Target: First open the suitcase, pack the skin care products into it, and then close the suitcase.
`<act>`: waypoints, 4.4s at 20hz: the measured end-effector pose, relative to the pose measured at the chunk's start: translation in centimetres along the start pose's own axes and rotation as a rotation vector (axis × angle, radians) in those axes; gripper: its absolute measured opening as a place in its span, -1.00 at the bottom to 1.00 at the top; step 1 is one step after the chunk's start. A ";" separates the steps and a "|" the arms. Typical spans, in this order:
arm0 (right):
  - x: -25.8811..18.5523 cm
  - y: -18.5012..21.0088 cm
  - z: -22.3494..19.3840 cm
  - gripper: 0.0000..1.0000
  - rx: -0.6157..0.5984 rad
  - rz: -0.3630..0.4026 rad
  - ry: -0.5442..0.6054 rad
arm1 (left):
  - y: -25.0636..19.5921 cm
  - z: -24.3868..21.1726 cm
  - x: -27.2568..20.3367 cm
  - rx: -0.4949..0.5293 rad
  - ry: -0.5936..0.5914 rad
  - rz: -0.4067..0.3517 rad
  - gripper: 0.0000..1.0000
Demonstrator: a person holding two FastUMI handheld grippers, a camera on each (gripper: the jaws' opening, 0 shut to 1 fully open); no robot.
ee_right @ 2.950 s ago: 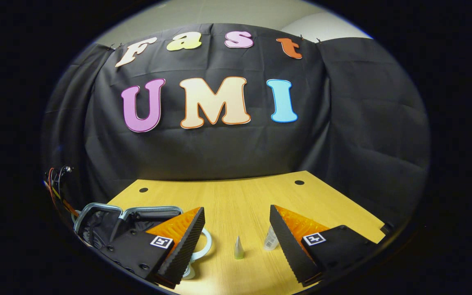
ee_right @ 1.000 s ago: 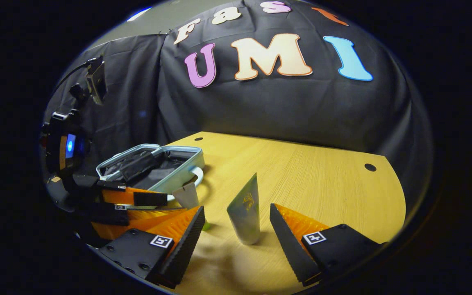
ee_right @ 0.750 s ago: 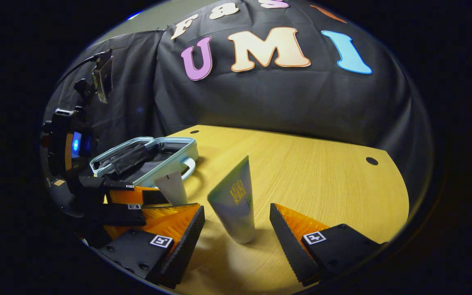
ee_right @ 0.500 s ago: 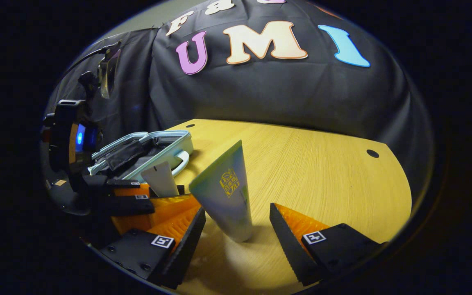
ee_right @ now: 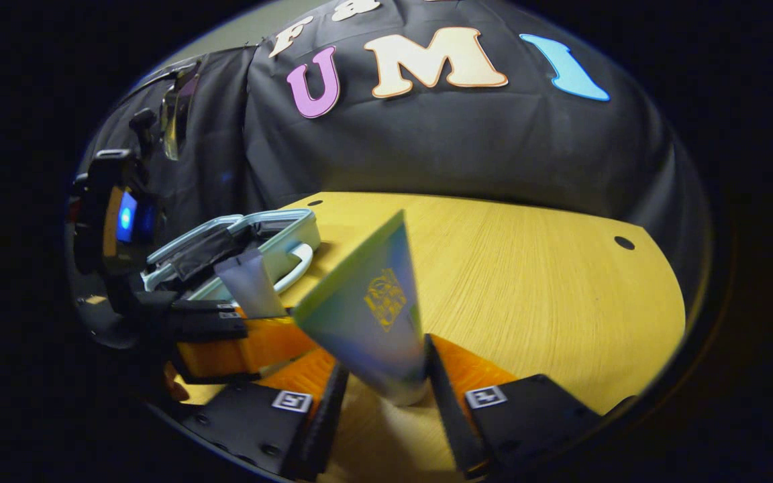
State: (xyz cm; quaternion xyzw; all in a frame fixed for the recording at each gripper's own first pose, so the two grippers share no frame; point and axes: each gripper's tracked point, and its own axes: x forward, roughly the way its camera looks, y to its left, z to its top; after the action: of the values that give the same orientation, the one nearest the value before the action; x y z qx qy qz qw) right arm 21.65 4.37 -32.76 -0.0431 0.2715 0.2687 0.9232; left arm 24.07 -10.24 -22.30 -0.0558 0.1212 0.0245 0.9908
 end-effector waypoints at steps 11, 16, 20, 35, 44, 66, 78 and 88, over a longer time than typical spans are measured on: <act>-2.3 -0.6 0.6 -0.29 0.052 -0.026 0.088 | -0.6 6.1 -7.7 -0.047 0.008 -0.043 -0.74; -4.3 0.3 1.2 -0.29 0.040 -0.044 0.135 | 6.9 9.6 -11.8 -0.019 0.042 0.042 -0.74; -4.9 2.8 2.6 -0.29 0.047 -0.035 0.132 | 15.3 7.7 -13.1 -0.084 0.198 0.148 -0.67; -0.4 18.6 8.3 -0.29 0.118 -0.043 0.195 | 23.5 -0.8 -12.7 -0.099 0.754 0.029 -0.64; 4.2 24.5 5.6 -0.36 0.147 0.001 0.337 | 24.2 3.6 -16.7 -0.234 0.671 -0.025 0.81; 6.2 27.2 4.7 0.96 0.331 -0.062 0.290 | 47.3 12.9 -24.6 -0.447 0.354 0.306 0.85; -1.6 15.6 10.5 0.96 0.487 -0.378 0.021 | 60.3 10.4 -20.5 -0.482 0.337 0.348 0.70; -3.8 13.8 11.3 0.96 0.514 -0.457 -0.030 | 60.2 7.8 -17.9 -0.616 0.351 0.240 -0.63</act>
State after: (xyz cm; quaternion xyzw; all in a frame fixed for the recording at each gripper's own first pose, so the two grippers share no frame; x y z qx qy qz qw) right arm 17.16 16.90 -20.27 0.1352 0.3003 -0.0217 0.9440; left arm 4.82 49.79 -16.76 -0.3399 0.2818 0.1657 0.8818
